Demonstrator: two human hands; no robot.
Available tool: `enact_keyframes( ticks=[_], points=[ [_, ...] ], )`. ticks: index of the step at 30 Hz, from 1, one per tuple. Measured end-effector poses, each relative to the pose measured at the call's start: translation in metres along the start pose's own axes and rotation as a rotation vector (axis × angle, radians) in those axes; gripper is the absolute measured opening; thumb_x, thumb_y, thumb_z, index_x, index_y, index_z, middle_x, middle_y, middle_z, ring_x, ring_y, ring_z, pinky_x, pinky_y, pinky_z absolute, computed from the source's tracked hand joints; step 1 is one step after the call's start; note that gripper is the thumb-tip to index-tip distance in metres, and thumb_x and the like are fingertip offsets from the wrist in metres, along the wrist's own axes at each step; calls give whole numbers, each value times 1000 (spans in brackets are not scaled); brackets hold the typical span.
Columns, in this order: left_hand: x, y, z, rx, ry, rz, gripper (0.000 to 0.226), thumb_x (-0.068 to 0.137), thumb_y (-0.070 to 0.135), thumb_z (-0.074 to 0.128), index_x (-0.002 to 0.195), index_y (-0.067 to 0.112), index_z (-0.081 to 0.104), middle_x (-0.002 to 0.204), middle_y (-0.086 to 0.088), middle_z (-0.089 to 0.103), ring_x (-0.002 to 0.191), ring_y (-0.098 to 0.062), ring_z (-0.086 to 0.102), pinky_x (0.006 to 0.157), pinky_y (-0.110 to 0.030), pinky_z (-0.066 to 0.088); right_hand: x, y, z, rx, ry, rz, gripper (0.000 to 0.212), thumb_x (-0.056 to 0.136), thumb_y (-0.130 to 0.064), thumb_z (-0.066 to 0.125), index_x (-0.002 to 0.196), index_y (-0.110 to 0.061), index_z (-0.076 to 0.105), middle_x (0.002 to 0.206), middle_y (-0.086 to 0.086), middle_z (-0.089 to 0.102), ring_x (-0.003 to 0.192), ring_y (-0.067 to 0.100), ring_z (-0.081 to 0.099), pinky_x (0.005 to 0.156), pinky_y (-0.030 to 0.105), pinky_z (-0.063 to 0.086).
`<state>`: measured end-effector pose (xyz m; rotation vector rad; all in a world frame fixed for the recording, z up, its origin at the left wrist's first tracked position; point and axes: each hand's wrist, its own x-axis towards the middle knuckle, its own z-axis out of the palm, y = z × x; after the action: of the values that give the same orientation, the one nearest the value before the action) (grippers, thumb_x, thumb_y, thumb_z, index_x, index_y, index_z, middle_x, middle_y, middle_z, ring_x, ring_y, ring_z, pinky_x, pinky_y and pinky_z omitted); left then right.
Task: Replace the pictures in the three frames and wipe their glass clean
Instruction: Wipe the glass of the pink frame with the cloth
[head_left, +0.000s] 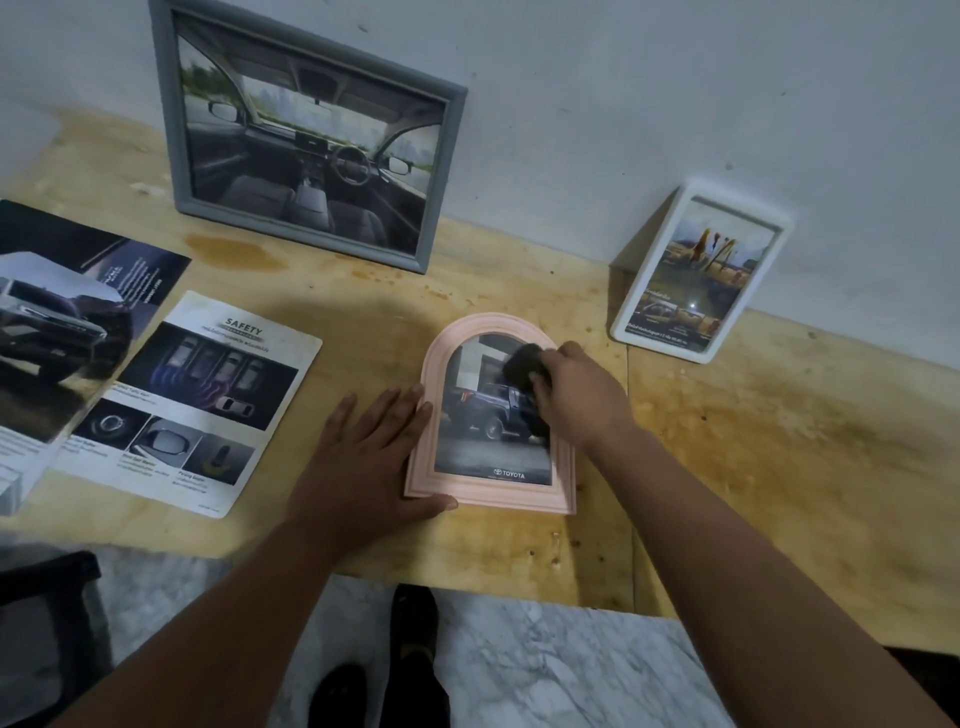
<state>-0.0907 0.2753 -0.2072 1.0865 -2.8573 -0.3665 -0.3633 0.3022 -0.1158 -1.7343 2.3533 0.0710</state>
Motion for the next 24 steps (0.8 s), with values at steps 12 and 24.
enact_keyframes(
  ticks=[12,24],
  points=[
    [-1,0,-1,5,3,5,114,81,96,23,163,17,26,173,-2,15,160,-22,13,126,-59,13,-95,-43,21,0,-140,4,30,101,-35,48,119,-16,63,113,2,56,85,25,65,67,36,52],
    [0,1,-1,1,-11,-1,111,82,95,27,163,19,26,173,-1,14,160,-20,11,127,-57,10,-14,-22,6,386,-82,48,24,98,-28,55,112,-21,73,103,11,73,91,30,68,79,38,55]
  ],
)
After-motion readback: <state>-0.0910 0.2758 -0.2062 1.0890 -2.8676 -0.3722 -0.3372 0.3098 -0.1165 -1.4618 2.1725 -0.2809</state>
